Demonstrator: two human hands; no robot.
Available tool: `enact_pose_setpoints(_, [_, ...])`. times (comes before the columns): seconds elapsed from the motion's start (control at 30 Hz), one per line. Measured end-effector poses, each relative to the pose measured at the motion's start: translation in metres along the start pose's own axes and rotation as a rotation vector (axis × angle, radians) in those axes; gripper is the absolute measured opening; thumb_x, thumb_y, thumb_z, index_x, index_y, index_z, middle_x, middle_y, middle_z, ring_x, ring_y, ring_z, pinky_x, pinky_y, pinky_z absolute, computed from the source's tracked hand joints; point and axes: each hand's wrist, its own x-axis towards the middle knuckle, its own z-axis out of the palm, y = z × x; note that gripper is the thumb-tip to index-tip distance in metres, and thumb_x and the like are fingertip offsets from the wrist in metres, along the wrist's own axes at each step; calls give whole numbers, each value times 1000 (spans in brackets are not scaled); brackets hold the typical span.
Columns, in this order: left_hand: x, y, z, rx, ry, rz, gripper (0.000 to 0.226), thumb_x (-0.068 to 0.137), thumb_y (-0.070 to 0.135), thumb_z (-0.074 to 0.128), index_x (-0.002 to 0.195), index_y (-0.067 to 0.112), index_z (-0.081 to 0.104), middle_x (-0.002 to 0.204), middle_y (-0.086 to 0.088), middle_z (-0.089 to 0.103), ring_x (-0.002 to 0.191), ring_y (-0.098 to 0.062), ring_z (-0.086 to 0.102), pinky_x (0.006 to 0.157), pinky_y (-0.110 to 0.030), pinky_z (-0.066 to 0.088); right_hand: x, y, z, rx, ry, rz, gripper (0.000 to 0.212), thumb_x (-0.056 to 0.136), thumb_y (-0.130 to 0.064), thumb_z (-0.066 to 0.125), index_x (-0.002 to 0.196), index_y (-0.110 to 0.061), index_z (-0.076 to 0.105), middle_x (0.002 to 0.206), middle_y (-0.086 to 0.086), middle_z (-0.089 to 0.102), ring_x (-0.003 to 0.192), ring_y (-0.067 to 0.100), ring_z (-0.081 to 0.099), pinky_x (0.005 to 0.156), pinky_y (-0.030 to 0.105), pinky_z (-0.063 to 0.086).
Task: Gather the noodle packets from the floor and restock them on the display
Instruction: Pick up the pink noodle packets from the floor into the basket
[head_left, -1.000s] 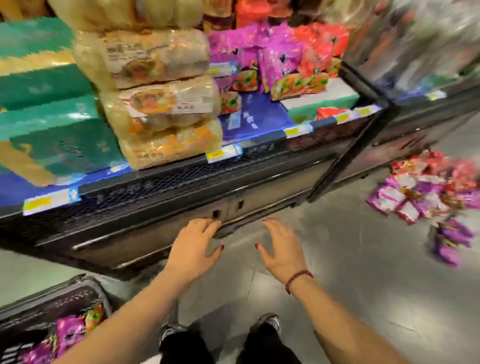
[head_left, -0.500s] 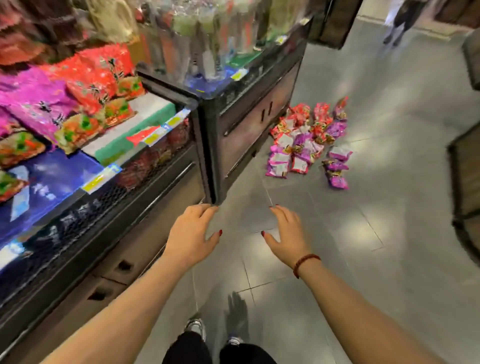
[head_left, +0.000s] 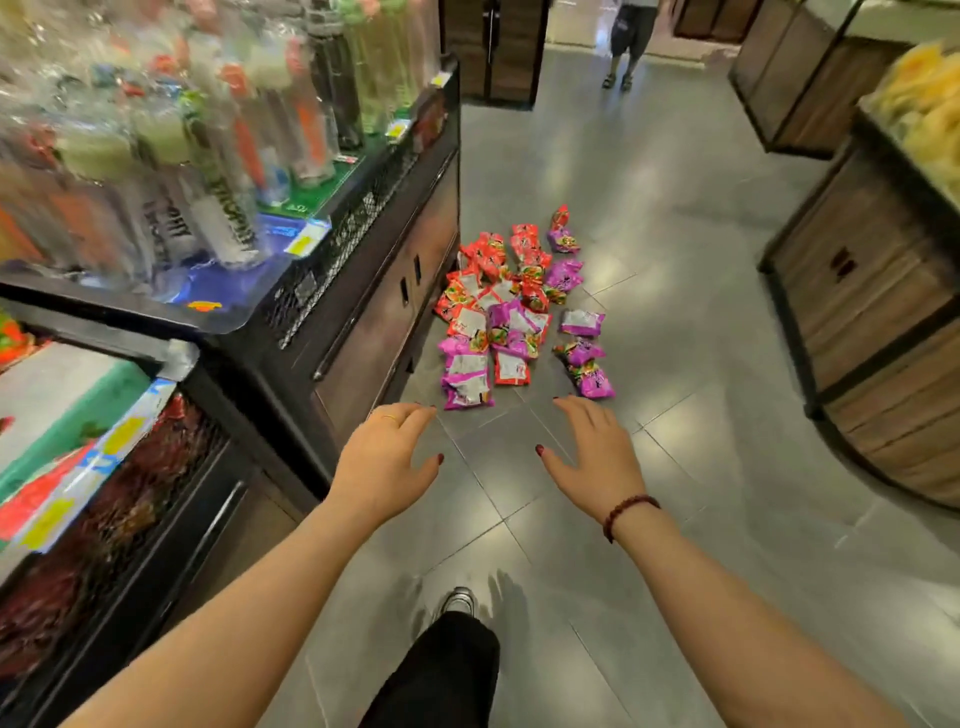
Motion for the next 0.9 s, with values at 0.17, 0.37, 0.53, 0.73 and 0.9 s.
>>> enact_pose_setpoints(0.17, [86,-20,-1,-44,-47,-16,57,84,36,69,134,14,55,131,-7,58,122,-28,52,96,-37,46,83,4,-5,-4,-41,12,61,91,-39,59,143,-17,38,147,2,39,134,21,34,112,34,28])
enact_pose_setpoints(0.37, [170,-30,7,-60,-104,-34,56,86,37,66,136,17,52,134,-3,56,124,-25,49,98,-35,43,165,25,-1,21,-85,31,61,91,-41,58,144,-18,37,147,1,38,135,20,33,111,32,26])
enact_pose_setpoints(0.53, [242,-37,20,-68,-93,-82,54,83,35,70,131,15,57,127,-5,60,117,-27,55,91,-37,47,248,54,-3,58,-123,2,58,91,-40,58,142,-19,39,144,0,41,133,20,35,110,32,28])
enact_pose_setpoints(0.73, [329,-35,30,-90,-93,-218,58,81,46,54,130,16,58,125,-5,61,114,-29,56,91,-39,50,355,88,-15,68,-199,-58,56,89,-36,62,139,-16,43,137,5,48,126,25,42,106,37,37])
enact_pose_setpoints(0.9, [372,-48,34,-108,-80,-306,67,78,55,42,129,15,58,123,-4,62,112,-28,56,89,-38,50,427,94,-17,83,-226,-116,52,89,-33,61,136,-16,46,132,5,51,122,25,45,101,36,40])
